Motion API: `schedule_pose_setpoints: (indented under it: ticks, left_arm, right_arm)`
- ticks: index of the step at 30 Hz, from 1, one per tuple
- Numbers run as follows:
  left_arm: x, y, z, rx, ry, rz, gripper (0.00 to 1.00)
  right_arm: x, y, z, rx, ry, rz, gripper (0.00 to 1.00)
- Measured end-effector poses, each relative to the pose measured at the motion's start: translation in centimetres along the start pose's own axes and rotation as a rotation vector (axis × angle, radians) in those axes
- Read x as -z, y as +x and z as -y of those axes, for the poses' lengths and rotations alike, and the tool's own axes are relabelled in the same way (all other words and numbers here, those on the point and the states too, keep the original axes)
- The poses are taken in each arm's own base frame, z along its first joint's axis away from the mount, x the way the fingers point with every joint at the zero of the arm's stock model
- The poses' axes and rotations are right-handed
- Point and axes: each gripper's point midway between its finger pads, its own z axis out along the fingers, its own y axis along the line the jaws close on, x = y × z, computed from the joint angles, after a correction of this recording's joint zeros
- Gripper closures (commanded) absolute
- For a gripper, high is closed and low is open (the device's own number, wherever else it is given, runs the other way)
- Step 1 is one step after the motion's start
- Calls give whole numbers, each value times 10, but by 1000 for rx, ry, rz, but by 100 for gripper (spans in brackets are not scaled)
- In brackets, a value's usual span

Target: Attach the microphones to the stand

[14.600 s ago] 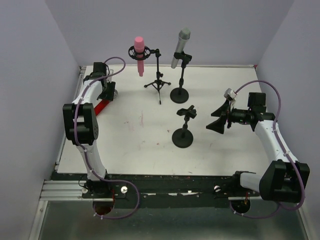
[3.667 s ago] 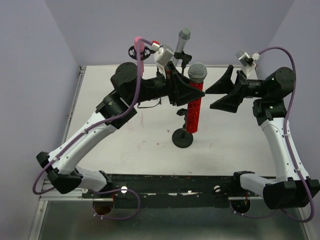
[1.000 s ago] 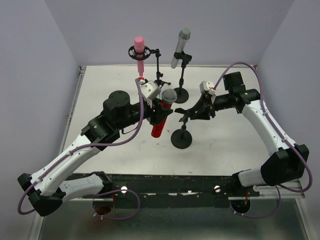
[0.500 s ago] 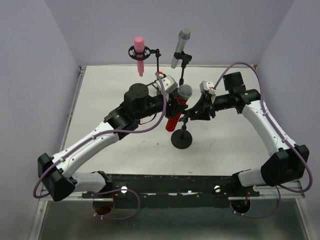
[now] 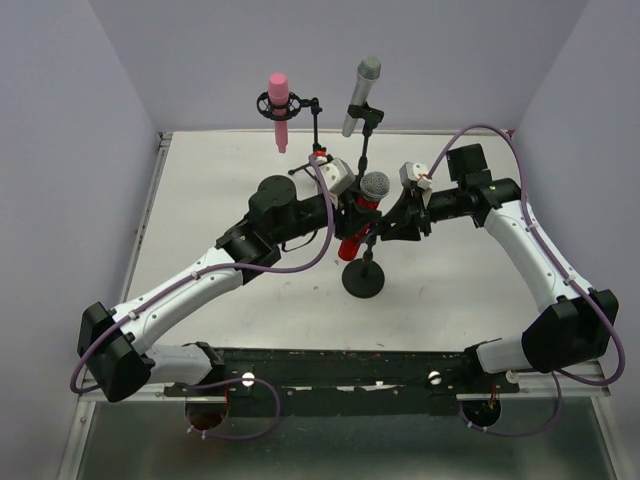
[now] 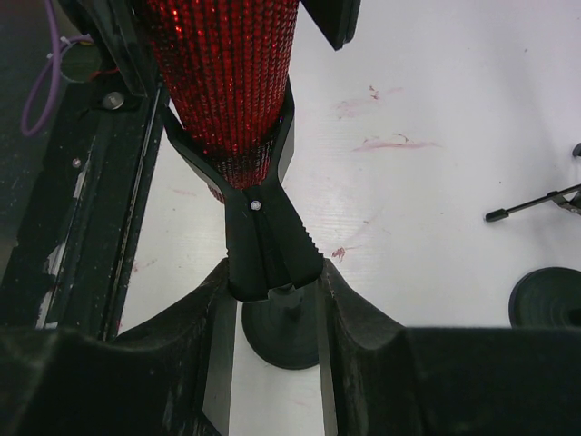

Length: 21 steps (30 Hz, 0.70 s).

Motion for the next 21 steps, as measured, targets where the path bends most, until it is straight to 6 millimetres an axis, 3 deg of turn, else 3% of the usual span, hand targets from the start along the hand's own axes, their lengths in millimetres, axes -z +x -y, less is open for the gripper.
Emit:
schedule_pose_setpoints:
  ticks: [21]
  left_arm:
    - [-10,18,6,-125,8,70,100]
  right_arm:
    - [0,2,-2,-15,-13,5,85]
